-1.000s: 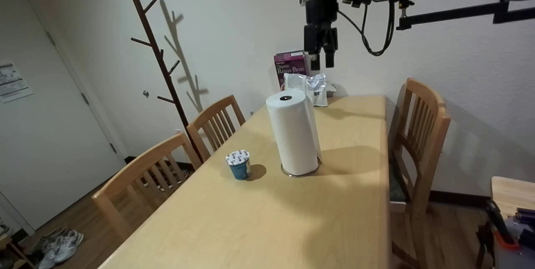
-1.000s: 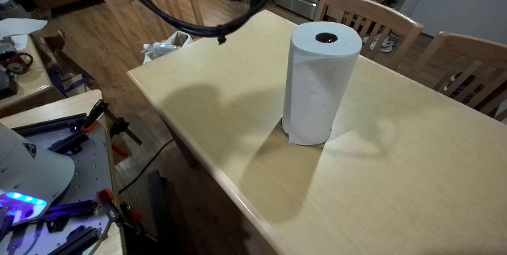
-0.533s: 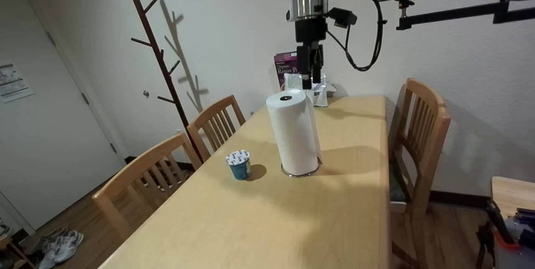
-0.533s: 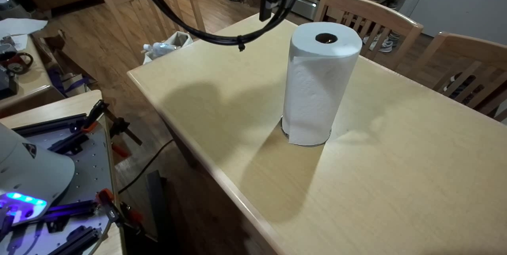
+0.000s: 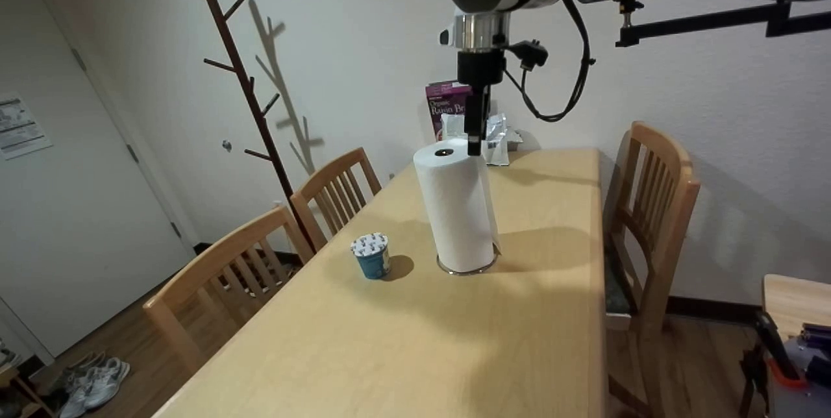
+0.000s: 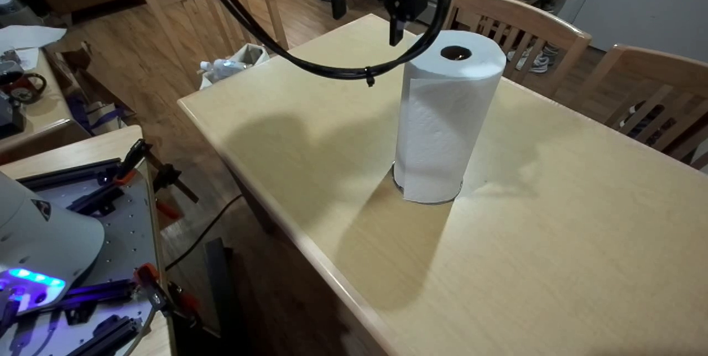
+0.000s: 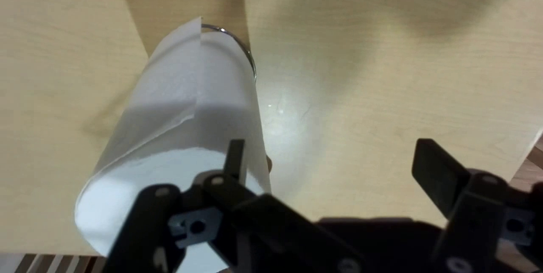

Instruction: Move the tissue roll to the top left corner of the table and put the bottle on the chair on the table

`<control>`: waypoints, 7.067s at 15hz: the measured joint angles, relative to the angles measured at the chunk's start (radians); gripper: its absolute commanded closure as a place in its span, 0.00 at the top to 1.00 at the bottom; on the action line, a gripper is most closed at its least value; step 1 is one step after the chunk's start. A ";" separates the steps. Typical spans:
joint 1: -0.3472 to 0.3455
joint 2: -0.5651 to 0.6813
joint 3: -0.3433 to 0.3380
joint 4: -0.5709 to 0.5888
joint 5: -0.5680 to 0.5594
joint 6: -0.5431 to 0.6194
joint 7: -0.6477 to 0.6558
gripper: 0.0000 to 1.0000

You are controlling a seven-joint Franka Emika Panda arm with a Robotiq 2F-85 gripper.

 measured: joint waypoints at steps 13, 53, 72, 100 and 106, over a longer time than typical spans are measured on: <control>0.009 0.029 0.011 -0.025 0.034 0.154 -0.106 1.00; -0.055 0.139 0.024 -0.039 0.212 0.370 -0.630 0.74; -0.058 0.175 0.036 -0.007 0.211 0.346 -0.630 1.00; -0.054 0.197 0.060 0.067 0.089 0.369 -0.624 1.00; -0.057 0.228 0.061 0.078 0.090 0.360 -0.624 1.00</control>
